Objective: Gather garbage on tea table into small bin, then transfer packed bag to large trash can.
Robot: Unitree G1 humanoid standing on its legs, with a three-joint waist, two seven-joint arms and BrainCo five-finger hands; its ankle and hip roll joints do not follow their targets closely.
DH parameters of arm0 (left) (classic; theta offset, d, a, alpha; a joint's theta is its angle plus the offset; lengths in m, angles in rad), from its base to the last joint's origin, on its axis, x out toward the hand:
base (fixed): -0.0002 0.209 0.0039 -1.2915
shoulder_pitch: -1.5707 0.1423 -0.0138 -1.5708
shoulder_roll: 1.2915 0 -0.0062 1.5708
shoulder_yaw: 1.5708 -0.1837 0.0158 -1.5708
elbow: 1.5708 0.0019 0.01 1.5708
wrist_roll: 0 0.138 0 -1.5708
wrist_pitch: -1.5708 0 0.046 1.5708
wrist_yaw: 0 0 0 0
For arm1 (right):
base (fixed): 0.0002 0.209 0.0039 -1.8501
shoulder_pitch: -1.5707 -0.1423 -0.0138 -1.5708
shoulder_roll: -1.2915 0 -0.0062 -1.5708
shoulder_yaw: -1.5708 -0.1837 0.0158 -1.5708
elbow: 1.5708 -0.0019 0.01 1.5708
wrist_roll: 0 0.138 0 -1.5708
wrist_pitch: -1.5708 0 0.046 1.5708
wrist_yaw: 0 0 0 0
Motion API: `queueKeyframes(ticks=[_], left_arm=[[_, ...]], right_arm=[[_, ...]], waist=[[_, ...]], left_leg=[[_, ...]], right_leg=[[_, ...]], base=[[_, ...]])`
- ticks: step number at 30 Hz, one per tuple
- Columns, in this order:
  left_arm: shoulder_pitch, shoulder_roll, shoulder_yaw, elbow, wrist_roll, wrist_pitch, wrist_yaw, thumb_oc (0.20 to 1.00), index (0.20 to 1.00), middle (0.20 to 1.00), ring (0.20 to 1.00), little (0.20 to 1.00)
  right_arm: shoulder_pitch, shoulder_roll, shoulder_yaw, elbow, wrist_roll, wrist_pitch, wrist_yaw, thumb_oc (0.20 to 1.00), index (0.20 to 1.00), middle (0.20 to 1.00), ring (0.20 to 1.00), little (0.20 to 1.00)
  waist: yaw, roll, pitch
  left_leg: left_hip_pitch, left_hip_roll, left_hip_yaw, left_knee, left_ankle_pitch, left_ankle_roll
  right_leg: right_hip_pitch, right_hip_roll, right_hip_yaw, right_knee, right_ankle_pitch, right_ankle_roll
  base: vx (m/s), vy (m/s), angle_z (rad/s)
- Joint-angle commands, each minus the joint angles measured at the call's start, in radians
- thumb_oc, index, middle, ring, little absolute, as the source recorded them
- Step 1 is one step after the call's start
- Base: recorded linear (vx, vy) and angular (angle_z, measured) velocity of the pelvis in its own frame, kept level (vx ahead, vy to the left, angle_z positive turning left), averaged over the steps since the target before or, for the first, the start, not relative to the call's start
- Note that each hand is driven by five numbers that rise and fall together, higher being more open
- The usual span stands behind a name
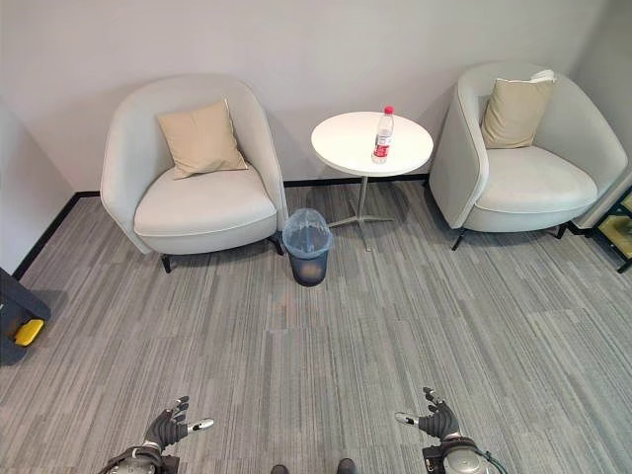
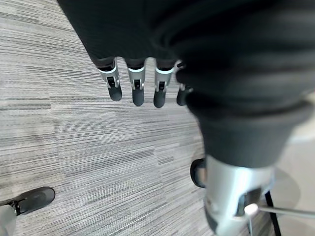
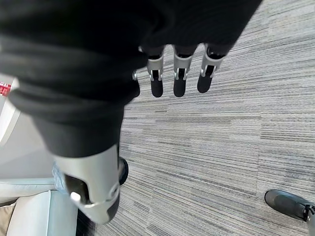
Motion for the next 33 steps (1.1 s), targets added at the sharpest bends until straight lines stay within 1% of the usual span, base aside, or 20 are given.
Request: queueKeyframes(ticks=[1, 6, 11, 16, 19, 20, 21, 22, 23, 24, 25, 27, 31, 32, 33], left_arm=[[-0.050, 0.020, 0.052, 0.009, -0.039, -0.033, 0.013, 1.000, 1.000, 1.000, 1.000, 1.000], [-0.048, 0.016, 0.060, -0.007, -0.073, -0.037, 0.016, 1.000, 1.000, 1.000, 1.000, 1.000], [-0.046, 0.024, 0.059, -0.042, -0.087, -0.038, 0.016, 1.000, 1.000, 1.000, 1.000, 1.000], [-0.045, 0.032, 0.066, -0.054, -0.096, -0.043, 0.019, 1.000, 1.000, 1.000, 1.000, 1.000], [-0.048, 0.042, 0.070, -0.058, -0.104, -0.041, 0.020, 1.000, 1.000, 1.000, 1.000, 1.000], [-0.048, 0.042, 0.070, -0.058, -0.104, -0.041, 0.020, 1.000, 1.000, 1.000, 1.000, 1.000], [-0.050, 0.046, 0.074, -0.054, -0.099, -0.040, 0.021, 1.000, 1.000, 1.000, 1.000, 1.000], [-0.050, 0.046, 0.074, -0.054, -0.099, -0.040, 0.021, 1.000, 1.000, 1.000, 1.000, 1.000], [-0.048, 0.054, 0.076, -0.053, -0.093, -0.038, 0.017, 1.000, 1.000, 1.000, 1.000, 1.000], [-0.045, 0.053, 0.077, -0.054, -0.091, -0.037, 0.018, 1.000, 1.000, 1.000, 1.000, 1.000], [-0.045, 0.050, 0.077, -0.052, -0.092, -0.037, 0.019, 1.000, 1.000, 1.000, 1.000, 1.000], [-0.047, 0.045, 0.078, -0.044, -0.099, -0.038, 0.023, 1.000, 1.000, 1.000, 1.000, 1.000], [-0.054, 0.038, 0.082, -0.034, -0.113, -0.044, 0.031, 1.000, 1.000, 1.000, 1.000, 1.000], [-0.058, 0.037, 0.074, -0.030, -0.108, -0.046, 0.025, 1.000, 1.000, 1.000, 1.000, 1.000], [-0.058, 0.038, 0.067, -0.031, -0.100, -0.049, 0.021, 1.000, 1.000, 1.000, 1.000, 1.000]], right_arm=[[-0.044, 0.005, 0.004, -0.001, 0.043, -0.035, -0.021, 1.000, 1.000, 1.000, 1.000, 1.000], [-0.050, 0.012, 0.003, 0.009, 0.053, -0.032, -0.022, 1.000, 1.000, 1.000, 1.000, 1.000], [-0.065, 0.014, -0.006, 0.011, 0.073, -0.026, -0.027, 1.000, 1.000, 1.000, 1.000, 1.000], [-0.078, 0.011, -0.014, 0.009, 0.084, -0.023, -0.028, 1.000, 1.000, 1.000, 1.000, 1.000], [-0.091, 0.015, -0.028, 0.009, 0.105, -0.018, -0.035, 1.000, 1.000, 1.000, 1.000, 1.000], [-0.091, 0.015, -0.028, 0.009, 0.105, -0.017, -0.036, 1.000, 1.000, 1.000, 1.000, 1.000], [-0.100, 0.014, -0.026, 0.015, 0.101, -0.016, -0.036, 1.000, 1.000, 1.000, 1.000, 1.000], [-0.100, 0.014, -0.026, 0.015, 0.101, -0.016, -0.036, 1.000, 1.000, 1.000, 1.000, 1.000], [-0.108, 0.005, -0.023, -0.002, 0.095, -0.016, -0.032, 1.000, 1.000, 1.000, 1.000, 1.000], [-0.108, 0.002, -0.023, -0.008, 0.093, -0.015, -0.033, 1.000, 1.000, 1.000, 1.000, 1.000], [-0.110, 0.001, -0.021, -0.010, 0.092, -0.016, -0.033, 1.000, 1.000, 1.000, 1.000, 1.000], [-0.119, -0.001, -0.017, -0.011, 0.085, -0.015, -0.036, 1.000, 1.000, 1.000, 1.000, 1.000], [-0.131, -0.008, -0.005, -0.033, 0.071, -0.016, -0.041, 1.000, 1.000, 1.000, 1.000, 1.000], [-0.130, -0.009, 0.000, -0.033, 0.063, -0.014, -0.039, 1.000, 1.000, 1.000, 1.000, 1.000], [-0.122, -0.013, -0.004, -0.038, 0.062, -0.018, -0.037, 1.000, 1.000, 1.000, 1.000, 1.000]], waist=[[0.006, -0.036, -0.004], [0.009, -0.041, 0.000], [0.018, -0.051, 0.016], [0.025, -0.059, 0.026], [0.029, -0.063, 0.042], [0.029, -0.063, 0.041], [0.025, -0.062, 0.053], [0.026, -0.062, 0.052], [0.020, -0.052, 0.075], [0.019, -0.048, 0.082], [0.018, -0.048, 0.085], [0.016, -0.048, 0.089], [0.004, -0.045, 0.101], [-0.006, -0.042, 0.103], [-0.012, -0.043, 0.097]], left_leg=[[0.037, 0.026, -0.027, 0.015, -0.109, -0.050], [0.018, 0.018, -0.032, 0.051, -0.127, -0.043], [-0.042, 0.004, -0.039, 0.131, -0.159, -0.029], [-0.083, -0.005, -0.039, 0.175, -0.178, -0.019], [-0.116, -0.019, -0.046, 0.202, -0.197, -0.001], [-0.117, -0.019, -0.045, 0.203, -0.197, -0.001], [-0.114, -0.022, -0.046, 0.203, -0.207, 0.008], [-0.116, -0.022, -0.045, 0.203, -0.208, 0.009], [-0.109, -0.023, -0.043, 0.223, -0.227, 0.025], [-0.088, -0.024, -0.039, 0.216, -0.239, 0.027], [-0.077, -0.025, -0.034, 0.213, -0.243, 0.027], [-0.049, -0.025, -0.023, 0.200, -0.253, 0.022], [0.026, -0.006, 0.000, 0.167, -0.271, 0.005], [0.058, 0.002, 0.001, 0.159, -0.279, -0.007], [0.073, 0.003, -0.008, 0.158, -0.289, -0.011]], right_leg=[[0.068, -0.049, -0.010, 0.002, -0.126, 0.088], [0.066, -0.056, -0.009, 0.003, -0.123, 0.089], [0.041, -0.071, 0.002, 0.022, -0.123, 0.095], [0.009, -0.082, 0.016, 0.047, -0.124, 0.102], [-0.059, -0.091, 0.036, 0.135, -0.133, 0.115], [-0.062, -0.091, 0.037, 0.138, -0.134, 0.115], [-0.106, -0.090, 0.046, 0.200, -0.130, 0.125], [-0.109, -0.090, 0.047, 0.203, -0.131, 0.125], [-0.177, -0.083, 0.058, 0.321, -0.128, 0.142], [-0.205, -0.087, 0.039, 0.344, -0.123, 0.140], [-0.215, -0.091, 0.022, 0.335, -0.116, 0.138], [-0.232, -0.100, -0.019, 0.292, -0.096, 0.134], [-0.286, -0.116, -0.115, 0.186, -0.038, 0.136], [-0.309, -0.126, -0.139, 0.186, -0.032, 0.137], [-0.306, -0.128, -0.132, 0.189, -0.035, 0.136]], base=[[0.00, 0.000, 0.00], [0.01, 0.015, -0.01], [0.01, 0.047, -0.04], [0.00, 0.064, -0.09], [0.00, 0.105, -0.23], [0.00, 0.086, -0.26], [0.00, 0.066, -0.29], [0.06, 0.151, -0.22], [0.14, 0.097, -0.31], [0.17, 0.088, -0.35], [0.16, -0.017, -0.40], [0.15, -0.069, -0.27], [0.24, -0.135, -0.35], [0.37, -0.229, -0.31], [0.38, -0.242, -0.13]])
